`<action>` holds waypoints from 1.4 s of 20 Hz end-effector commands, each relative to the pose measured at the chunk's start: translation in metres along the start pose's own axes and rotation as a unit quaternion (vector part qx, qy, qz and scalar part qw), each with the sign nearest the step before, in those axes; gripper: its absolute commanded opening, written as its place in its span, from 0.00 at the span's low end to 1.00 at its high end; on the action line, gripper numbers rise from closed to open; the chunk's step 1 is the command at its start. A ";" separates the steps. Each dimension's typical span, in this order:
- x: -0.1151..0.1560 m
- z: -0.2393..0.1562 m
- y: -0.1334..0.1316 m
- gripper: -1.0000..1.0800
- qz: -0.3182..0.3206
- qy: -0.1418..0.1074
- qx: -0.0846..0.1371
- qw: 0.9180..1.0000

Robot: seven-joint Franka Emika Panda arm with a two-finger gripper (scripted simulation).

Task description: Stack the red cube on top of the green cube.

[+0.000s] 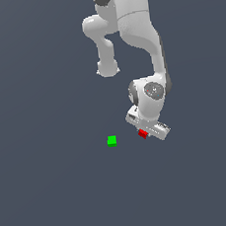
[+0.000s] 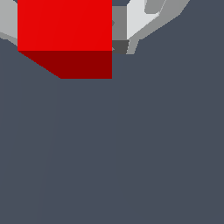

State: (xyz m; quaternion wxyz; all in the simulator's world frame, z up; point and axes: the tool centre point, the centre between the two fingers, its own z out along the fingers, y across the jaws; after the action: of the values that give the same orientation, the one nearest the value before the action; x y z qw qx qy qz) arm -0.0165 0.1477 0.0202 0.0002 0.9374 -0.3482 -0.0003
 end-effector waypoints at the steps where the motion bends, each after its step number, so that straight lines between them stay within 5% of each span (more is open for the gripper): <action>1: 0.000 0.000 0.000 0.00 0.000 0.000 0.000 1.000; 14: 0.000 -0.007 0.000 0.00 0.000 0.000 0.000 1.000; 28: 0.000 -0.087 0.001 0.00 0.000 0.000 0.000 1.000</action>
State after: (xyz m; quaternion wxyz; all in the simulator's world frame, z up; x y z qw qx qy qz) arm -0.0172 0.1473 0.0998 -0.0004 0.9373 -0.3485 0.0002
